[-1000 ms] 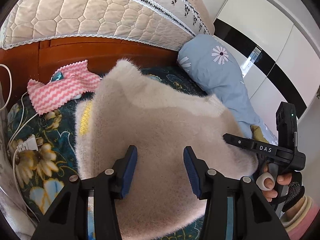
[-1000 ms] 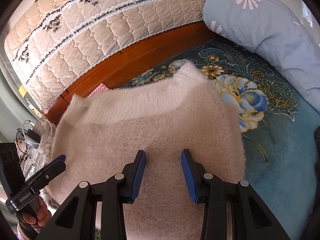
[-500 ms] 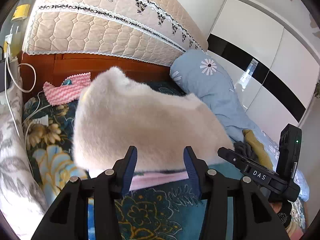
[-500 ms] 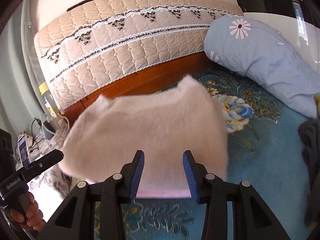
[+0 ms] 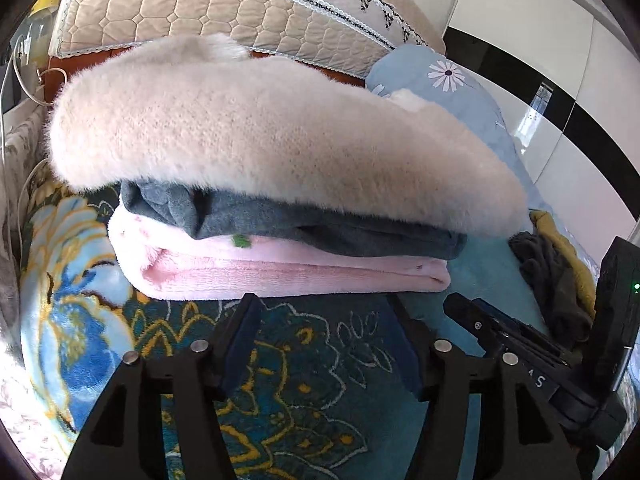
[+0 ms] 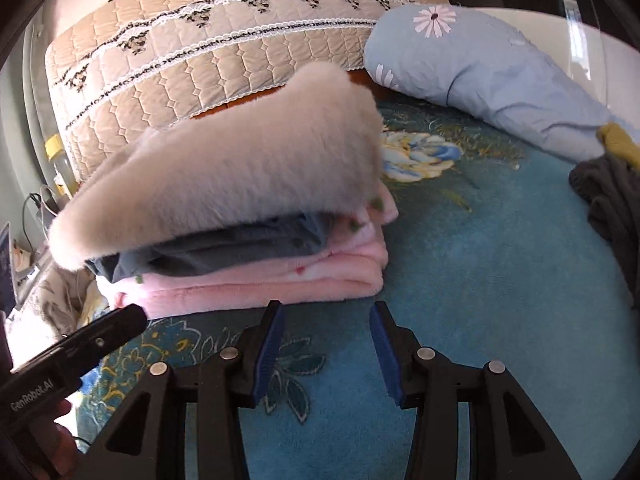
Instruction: Fold clothes
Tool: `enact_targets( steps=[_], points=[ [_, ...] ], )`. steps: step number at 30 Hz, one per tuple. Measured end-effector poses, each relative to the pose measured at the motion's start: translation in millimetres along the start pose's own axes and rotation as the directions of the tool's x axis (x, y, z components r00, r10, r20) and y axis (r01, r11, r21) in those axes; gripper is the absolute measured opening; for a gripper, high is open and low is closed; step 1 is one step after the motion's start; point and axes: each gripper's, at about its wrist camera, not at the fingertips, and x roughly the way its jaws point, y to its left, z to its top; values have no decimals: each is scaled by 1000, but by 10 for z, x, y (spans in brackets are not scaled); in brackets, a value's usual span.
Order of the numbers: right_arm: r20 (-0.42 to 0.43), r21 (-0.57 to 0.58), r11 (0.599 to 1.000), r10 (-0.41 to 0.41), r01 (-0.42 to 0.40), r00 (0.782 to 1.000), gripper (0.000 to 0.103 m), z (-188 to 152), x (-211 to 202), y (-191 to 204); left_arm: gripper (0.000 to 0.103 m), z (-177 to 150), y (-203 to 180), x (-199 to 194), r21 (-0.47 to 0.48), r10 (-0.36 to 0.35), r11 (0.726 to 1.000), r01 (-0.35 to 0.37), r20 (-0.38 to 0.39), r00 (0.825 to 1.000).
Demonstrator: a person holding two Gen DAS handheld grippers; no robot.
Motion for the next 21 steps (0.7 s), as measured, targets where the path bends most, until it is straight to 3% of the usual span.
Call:
enact_targets(
  steps=[6, 11, 17, 21],
  points=[
    [17, 5, 1000, -26, 26, 1000, 56, 6, -47, -47, 65, -49, -182, -22, 71, 56, 996, -59, 34, 998],
    [43, -66, 994, -90, 93, 995, 69, 40, -105, 66, 75, -26, -169, -70, 38, 42, 998, -44, 48, 998],
    [108, -125, 981, -133, 146, 985, 85, 172, -217, 208, 75, 54, -171, -111, 21, 29, 999, -31, 96, 995],
    [129, -145, 978, -132, 150, 983, 95, 343, -213, 231, 75, 144, -159, -56, 12, 61, 998, -63, 104, 993]
  ],
)
